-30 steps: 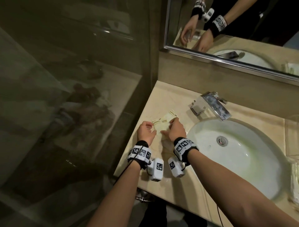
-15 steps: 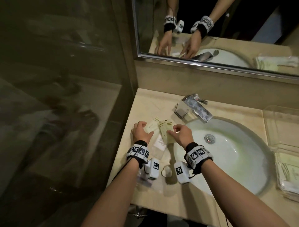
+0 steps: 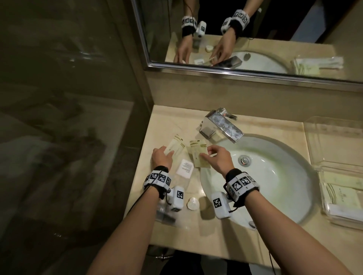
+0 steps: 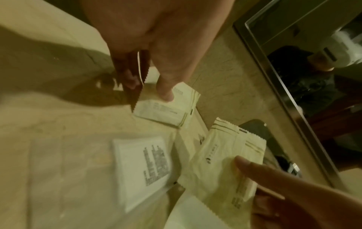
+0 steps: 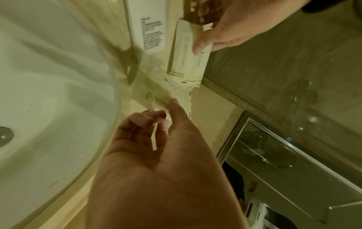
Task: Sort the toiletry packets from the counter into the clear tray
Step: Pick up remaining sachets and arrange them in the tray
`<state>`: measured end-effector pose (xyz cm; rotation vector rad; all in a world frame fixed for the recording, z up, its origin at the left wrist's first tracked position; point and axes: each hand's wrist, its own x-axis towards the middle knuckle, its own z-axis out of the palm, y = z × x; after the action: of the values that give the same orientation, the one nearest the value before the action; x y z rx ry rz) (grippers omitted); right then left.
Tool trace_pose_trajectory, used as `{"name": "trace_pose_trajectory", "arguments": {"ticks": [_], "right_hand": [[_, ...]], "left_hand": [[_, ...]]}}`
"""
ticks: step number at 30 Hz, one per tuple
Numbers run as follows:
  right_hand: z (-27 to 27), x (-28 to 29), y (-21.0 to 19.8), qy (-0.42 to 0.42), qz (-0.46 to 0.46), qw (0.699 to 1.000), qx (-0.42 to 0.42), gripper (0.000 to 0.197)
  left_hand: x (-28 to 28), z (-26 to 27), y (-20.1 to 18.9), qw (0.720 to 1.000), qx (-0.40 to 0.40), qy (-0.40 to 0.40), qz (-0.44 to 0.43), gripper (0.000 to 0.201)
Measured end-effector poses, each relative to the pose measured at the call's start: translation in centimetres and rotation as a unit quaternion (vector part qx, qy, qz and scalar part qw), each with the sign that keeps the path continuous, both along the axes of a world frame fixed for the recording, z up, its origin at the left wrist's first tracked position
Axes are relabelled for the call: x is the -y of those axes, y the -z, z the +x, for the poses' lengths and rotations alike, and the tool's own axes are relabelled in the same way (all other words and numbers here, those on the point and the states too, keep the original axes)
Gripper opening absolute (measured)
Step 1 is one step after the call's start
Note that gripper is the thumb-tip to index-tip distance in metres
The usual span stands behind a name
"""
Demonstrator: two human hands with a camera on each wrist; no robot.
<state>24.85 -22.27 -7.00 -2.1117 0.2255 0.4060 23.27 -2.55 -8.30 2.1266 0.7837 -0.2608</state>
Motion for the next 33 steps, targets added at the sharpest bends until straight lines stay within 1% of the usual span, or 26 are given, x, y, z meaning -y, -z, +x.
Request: {"name": "trace_pose_trajectory", "arguments": {"ticks": [2, 4, 5, 6, 8, 9, 11, 14, 16, 20, 22, 25, 28, 30, 33], "right_hand": [[-0.1, 0.2, -0.7, -0.001, 0.024, 1.0, 0.001, 0.013], [-0.5, 0.5, -1.9, 0.002, 0.049, 0.999, 0.007, 0.014], [-0.8, 0.7, -2.7, 0.004, 0.064, 0.998, 0.01, 0.011], [-1.0, 1.0, -3.6, 0.009, 0.083, 0.996, 0.015, 0.012], [-1.5, 1.8, -5.8, 0.021, 0.144, 0.989, 0.014, 0.029], [-1.8, 2.3, -7.0, 0.021, 0.186, 0.982, 0.007, 0.034], [-2.3, 3.5, -9.4, 0.001, 0.257, 0.966, 0.0, 0.034], [-2.9, 6.0, -12.3, -0.045, 0.294, 0.955, 0.021, 0.023], [-3.4, 8.2, -13.4, -0.047, 0.309, 0.949, 0.034, 0.025], [-4.3, 13.2, -14.5, 0.015, 0.309, 0.95, 0.034, 0.034], [-4.9, 16.0, -14.4, 0.055, 0.298, 0.952, 0.046, 0.03], [-6.1, 20.9, -13.6, 0.095, 0.273, 0.955, 0.061, 0.022], [-7.3, 26.0, -13.0, 0.099, 0.247, 0.962, 0.065, 0.019], [-8.1, 29.3, -12.9, 0.11, 0.238, 0.963, 0.068, 0.02], [-9.0, 34.0, -12.3, 0.127, 0.252, 0.957, 0.063, 0.035]], "left_hand": [[-0.4, -0.5, -1.0, 0.999, 0.031, -0.018, -0.041, 0.043], [-0.9, -1.4, -2.1, 0.994, 0.063, -0.032, -0.082, 0.037], [-1.0, -1.9, -2.7, 0.99, 0.08, -0.048, -0.109, 0.032], [-1.1, -2.4, -3.4, 0.984, 0.094, -0.067, -0.137, 0.028], [-0.9, -3.3, -5.1, 0.969, 0.117, -0.095, -0.196, 0.025], [-0.6, -3.5, -6.1, 0.963, 0.135, -0.093, -0.216, 0.023], [0.3, -3.8, -8.2, 0.954, 0.183, -0.056, -0.23, 0.021], [2.5, -3.7, -11.1, 0.939, 0.216, -0.011, -0.267, 0.022], [4.3, -3.5, -12.5, 0.933, 0.221, 0.0, -0.286, 0.024], [9.1, -2.8, -14.0, 0.935, 0.214, 0.03, -0.281, 0.024], [12.0, -2.5, -14.2, 0.941, 0.211, 0.045, -0.26, 0.025], [16.8, -2.3, -13.7, 0.943, 0.228, 0.094, -0.224, 0.012], [21.5, -2.3, -12.8, 0.94, 0.223, 0.136, -0.218, 0.023], [24.7, -2.2, -12.2, 0.939, 0.216, 0.153, -0.218, 0.032], [29.6, -2.4, -11.3, 0.941, 0.203, 0.162, -0.216, 0.038]]}}
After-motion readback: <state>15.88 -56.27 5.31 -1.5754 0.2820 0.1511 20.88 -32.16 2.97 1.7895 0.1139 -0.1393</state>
